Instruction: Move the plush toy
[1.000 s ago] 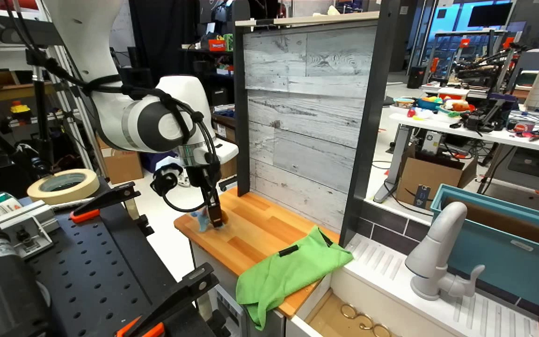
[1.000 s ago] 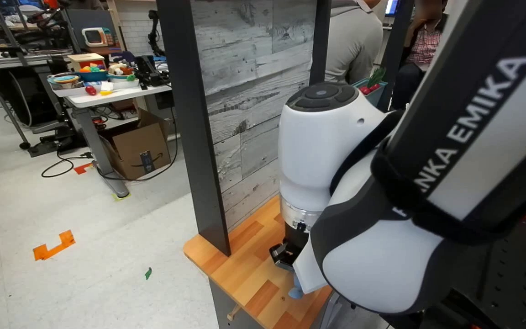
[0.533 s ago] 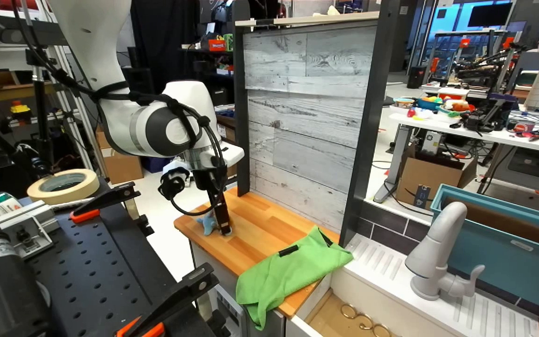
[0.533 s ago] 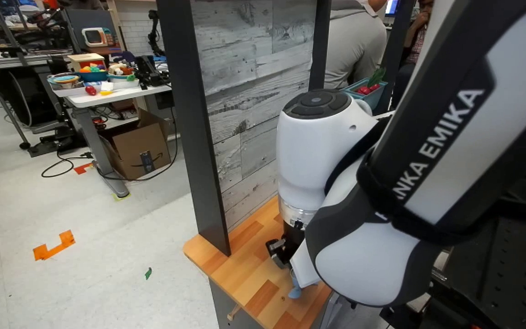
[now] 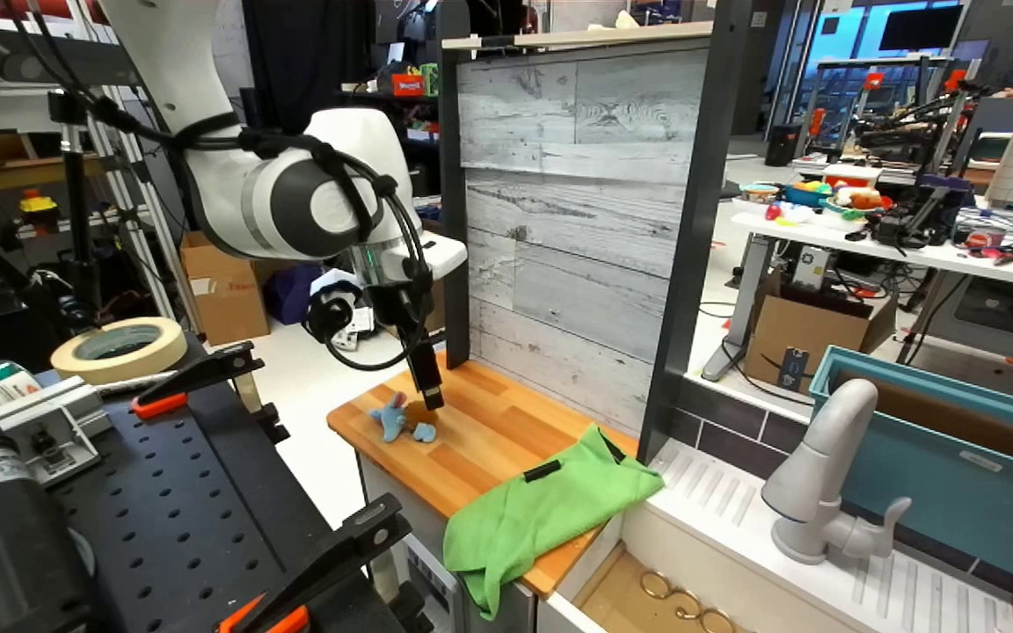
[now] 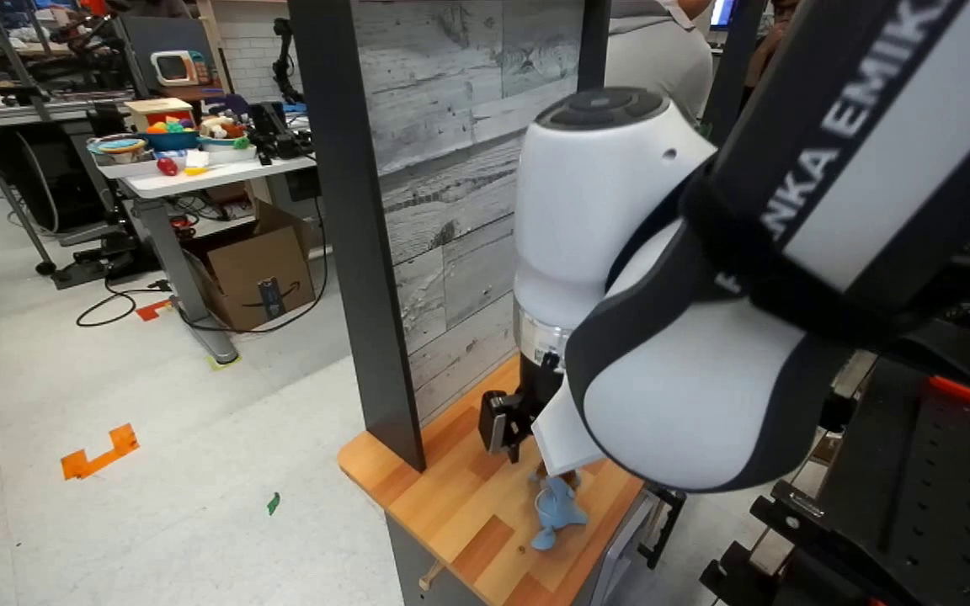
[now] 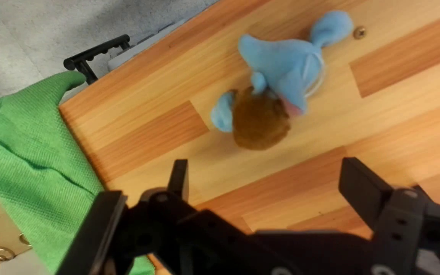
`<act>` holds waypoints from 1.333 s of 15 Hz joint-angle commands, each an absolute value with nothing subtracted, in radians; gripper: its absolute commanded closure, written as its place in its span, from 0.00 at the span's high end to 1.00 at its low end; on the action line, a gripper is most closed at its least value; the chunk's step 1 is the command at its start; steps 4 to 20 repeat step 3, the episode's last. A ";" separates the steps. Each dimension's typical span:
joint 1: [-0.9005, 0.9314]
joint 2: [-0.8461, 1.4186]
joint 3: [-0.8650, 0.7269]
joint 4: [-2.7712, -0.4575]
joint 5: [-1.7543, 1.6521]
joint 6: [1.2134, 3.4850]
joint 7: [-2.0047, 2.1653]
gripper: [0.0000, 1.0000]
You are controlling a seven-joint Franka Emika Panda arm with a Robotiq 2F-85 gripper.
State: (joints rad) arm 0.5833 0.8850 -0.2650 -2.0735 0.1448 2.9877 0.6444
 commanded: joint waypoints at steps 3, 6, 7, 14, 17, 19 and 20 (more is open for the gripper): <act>0.564 0.808 -0.254 -2.126 0.144 2.987 0.614 1.00; 0.564 0.808 -0.254 -2.126 0.144 2.987 0.614 1.00; 0.564 0.808 -0.254 -2.126 0.144 2.987 0.614 1.00; 0.564 0.808 -0.254 -2.126 0.144 2.987 0.614 1.00; 0.564 0.808 -0.254 -2.126 0.144 2.987 0.614 1.00; 0.564 0.808 -0.254 -2.126 0.144 2.987 0.614 1.00; 0.564 0.808 -0.254 -2.126 0.144 2.987 0.614 1.00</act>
